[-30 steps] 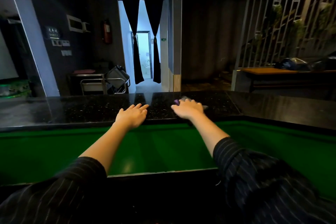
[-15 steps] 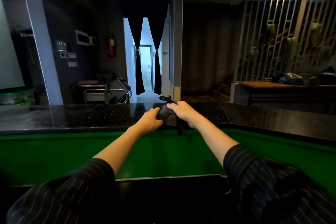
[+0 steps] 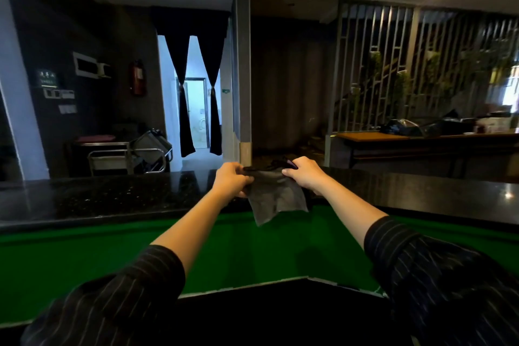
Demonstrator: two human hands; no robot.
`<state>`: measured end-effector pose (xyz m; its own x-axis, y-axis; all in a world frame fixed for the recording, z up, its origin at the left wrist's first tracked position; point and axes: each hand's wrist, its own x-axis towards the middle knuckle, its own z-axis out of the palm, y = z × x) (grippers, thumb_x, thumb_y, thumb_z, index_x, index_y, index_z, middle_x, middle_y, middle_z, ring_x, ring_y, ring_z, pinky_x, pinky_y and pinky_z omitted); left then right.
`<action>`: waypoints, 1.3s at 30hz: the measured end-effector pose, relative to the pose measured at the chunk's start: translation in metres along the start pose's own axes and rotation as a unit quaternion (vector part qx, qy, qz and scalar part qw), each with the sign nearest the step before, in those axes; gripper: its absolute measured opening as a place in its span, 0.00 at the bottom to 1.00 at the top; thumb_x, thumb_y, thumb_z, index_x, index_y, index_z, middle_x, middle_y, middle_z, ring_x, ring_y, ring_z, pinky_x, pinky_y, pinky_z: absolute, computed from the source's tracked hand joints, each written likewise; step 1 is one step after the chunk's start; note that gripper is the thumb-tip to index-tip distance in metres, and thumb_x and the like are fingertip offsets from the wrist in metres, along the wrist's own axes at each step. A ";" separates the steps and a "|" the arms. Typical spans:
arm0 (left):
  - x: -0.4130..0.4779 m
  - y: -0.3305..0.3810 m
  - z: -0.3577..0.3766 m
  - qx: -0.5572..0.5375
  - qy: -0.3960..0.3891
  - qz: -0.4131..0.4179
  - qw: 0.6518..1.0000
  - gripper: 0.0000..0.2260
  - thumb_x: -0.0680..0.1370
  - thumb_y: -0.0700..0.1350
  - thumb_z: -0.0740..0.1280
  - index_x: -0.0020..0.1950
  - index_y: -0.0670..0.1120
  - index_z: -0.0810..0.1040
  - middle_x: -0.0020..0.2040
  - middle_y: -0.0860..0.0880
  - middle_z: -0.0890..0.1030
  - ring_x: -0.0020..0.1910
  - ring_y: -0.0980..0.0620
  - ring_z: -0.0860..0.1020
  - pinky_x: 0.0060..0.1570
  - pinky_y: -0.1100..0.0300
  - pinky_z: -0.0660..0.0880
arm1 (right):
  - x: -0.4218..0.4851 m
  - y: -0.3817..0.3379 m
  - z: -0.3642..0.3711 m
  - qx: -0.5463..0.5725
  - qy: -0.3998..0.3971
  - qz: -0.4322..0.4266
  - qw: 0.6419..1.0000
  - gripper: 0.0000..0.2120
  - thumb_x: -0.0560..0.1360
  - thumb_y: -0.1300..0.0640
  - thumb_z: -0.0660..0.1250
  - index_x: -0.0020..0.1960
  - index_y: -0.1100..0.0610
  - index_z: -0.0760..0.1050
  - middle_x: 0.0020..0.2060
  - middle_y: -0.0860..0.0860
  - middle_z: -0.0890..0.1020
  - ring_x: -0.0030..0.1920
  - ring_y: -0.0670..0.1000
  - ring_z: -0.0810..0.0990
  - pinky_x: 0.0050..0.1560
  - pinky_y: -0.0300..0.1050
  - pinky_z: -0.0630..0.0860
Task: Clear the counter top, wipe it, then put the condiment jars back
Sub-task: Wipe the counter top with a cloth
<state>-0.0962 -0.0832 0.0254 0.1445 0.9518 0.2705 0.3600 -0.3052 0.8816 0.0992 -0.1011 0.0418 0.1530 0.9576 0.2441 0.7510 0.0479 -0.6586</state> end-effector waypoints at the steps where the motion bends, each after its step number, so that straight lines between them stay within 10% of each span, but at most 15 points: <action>1: 0.005 0.001 0.012 -0.002 0.005 0.004 1.000 0.05 0.75 0.35 0.68 0.43 0.42 0.74 0.42 0.40 0.81 0.40 0.45 0.82 0.39 0.51 0.82 | 0.005 0.009 -0.004 -0.004 0.021 0.016 1.000 0.16 0.79 0.53 0.65 0.59 0.65 0.75 0.58 0.59 0.78 0.57 0.58 0.77 0.48 0.46 0.70; 5: 0.020 0.001 0.051 0.023 0.010 0.026 0.999 0.04 0.76 0.36 0.66 0.46 0.45 0.75 0.42 0.44 0.81 0.39 0.49 0.81 0.41 0.57 0.81 | 0.023 0.052 -0.026 -0.007 0.132 0.110 0.985 0.13 0.80 0.59 0.61 0.64 0.59 0.73 0.63 0.55 0.77 0.59 0.58 0.76 0.51 0.48 0.72; 10: 0.035 -0.005 0.089 0.161 -0.067 0.103 0.979 0.08 0.77 0.40 0.66 0.56 0.46 0.77 0.48 0.50 0.79 0.48 0.53 0.79 0.45 0.65 0.74 | 0.017 0.098 -0.041 -0.322 0.125 0.195 0.918 0.21 0.82 0.56 0.57 0.73 0.59 0.61 0.69 0.62 0.66 0.68 0.64 0.67 0.63 0.60 0.70; 16: 0.052 0.002 0.139 0.252 -0.098 0.141 0.952 0.15 0.79 0.42 0.61 0.65 0.46 0.75 0.61 0.44 0.79 0.58 0.46 0.78 0.59 0.52 0.75 | 0.000 0.111 -0.027 -0.315 -0.115 0.021 0.942 0.30 0.78 0.33 0.41 0.78 0.41 0.47 0.79 0.52 0.49 0.78 0.58 0.48 0.73 0.64 0.42; 29: 0.047 -0.003 0.155 0.370 -0.205 0.194 0.885 0.22 0.83 0.56 0.48 0.77 0.55 0.57 0.78 0.51 0.58 0.77 0.51 0.55 0.75 0.46 0.54 | 0.033 0.161 -0.072 -0.294 0.014 0.297 0.908 0.37 0.79 0.35 0.47 0.79 0.57 0.45 0.78 0.52 0.41 0.78 0.57 0.42 0.74 0.66 0.40; 39: 0.041 0.003 0.147 0.390 -0.236 0.173 0.873 0.21 0.83 0.54 0.47 0.77 0.56 0.57 0.77 0.51 0.58 0.77 0.50 0.57 0.74 0.48 0.55 | 0.003 0.138 -0.063 -0.289 -0.138 0.116 0.940 0.29 0.80 0.34 0.42 0.78 0.42 0.47 0.78 0.47 0.43 0.78 0.58 0.44 0.72 0.64 0.39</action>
<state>0.0465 -0.0495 -0.0174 0.6671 0.7359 0.1162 0.7109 -0.6754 0.1962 0.2433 -0.1099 -0.0036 0.2430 0.9643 -0.1054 0.9537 -0.2573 -0.1559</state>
